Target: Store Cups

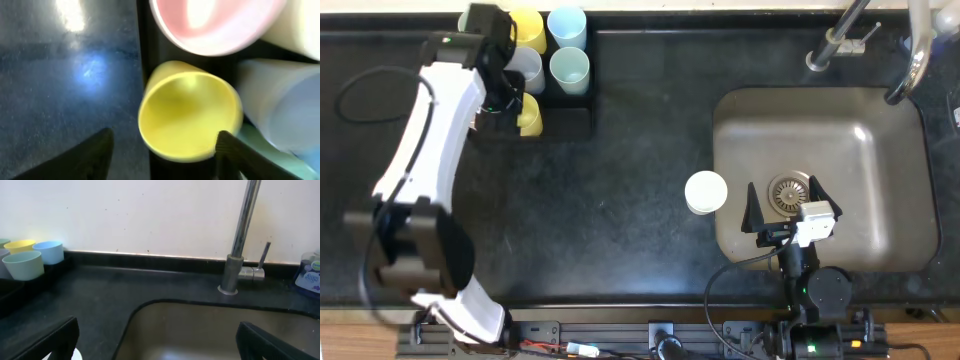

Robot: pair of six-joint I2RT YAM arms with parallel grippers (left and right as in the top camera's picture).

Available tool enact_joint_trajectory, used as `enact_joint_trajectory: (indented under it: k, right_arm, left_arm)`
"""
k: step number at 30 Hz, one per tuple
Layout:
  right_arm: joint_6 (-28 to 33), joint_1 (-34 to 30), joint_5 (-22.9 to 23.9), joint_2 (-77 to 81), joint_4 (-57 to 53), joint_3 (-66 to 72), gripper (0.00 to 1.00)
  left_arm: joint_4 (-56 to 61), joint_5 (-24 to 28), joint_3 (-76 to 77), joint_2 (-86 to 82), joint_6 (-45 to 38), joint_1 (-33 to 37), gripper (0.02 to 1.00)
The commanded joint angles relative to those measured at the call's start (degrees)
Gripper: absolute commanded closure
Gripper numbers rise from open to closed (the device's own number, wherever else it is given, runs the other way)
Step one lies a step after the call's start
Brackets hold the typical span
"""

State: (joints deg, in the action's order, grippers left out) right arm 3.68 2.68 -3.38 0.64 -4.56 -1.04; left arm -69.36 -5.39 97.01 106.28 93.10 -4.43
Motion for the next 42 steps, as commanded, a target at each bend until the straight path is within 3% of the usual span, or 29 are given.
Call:
enact_joint_trajectory:
  k: [1,2,3,6,10,13,24,31,42]
  right_arm:
    - [0.2,0.3,0.4,-0.4,0.3,0.8,0.005]
    - [0.2,0.3,0.4,-0.4,0.3,0.8,0.003]
    - [0.2,0.3,0.4,-0.4,0.3,0.8,0.005]
    - [0.2,0.3,0.4,-0.4,0.3,0.8,0.003]
    - [0.2,0.3,0.4,-0.4,0.3,0.8,0.005]
    - [0.2,0.3,0.5,-0.4,0.3,0.8,0.003]
    - [0.2,0.3,0.4,-0.4,0.3,0.8,0.005]
    - [0.2,0.3,0.4,-0.4,0.3,0.8,0.003]
    - [0.2,0.3,0.4,-0.4,0.3,0.8,0.003]
  left_arm:
    - [4.6,-5.0,-0.2,-13.6,-7.8,-0.7,0.073]
    - [7.2,-6.6,-0.3,-16.7,-12.1,-1.0,0.020]
    - [13.9,-9.2,-1.0,-22.9,-24.2,-1.4,0.020]
    - [28.3,-9.5,-6.0,-31.5,-47.1,-1.3,0.020]
    - [49.9,-1.5,-20.0,-44.4,-76.1,-1.3,0.018]
    - [60.7,3.3,-32.0,-53.9,-86.1,-1.3,0.018]
    - [83.0,7.1,-79.1,-90.9,-88.8,0.9,0.018]
    - [85.2,8.4,-95.4,-106.0,-88.7,1.0,0.018]
    - [65.5,11.8,-96.5,-105.8,-88.6,1.0,0.018]
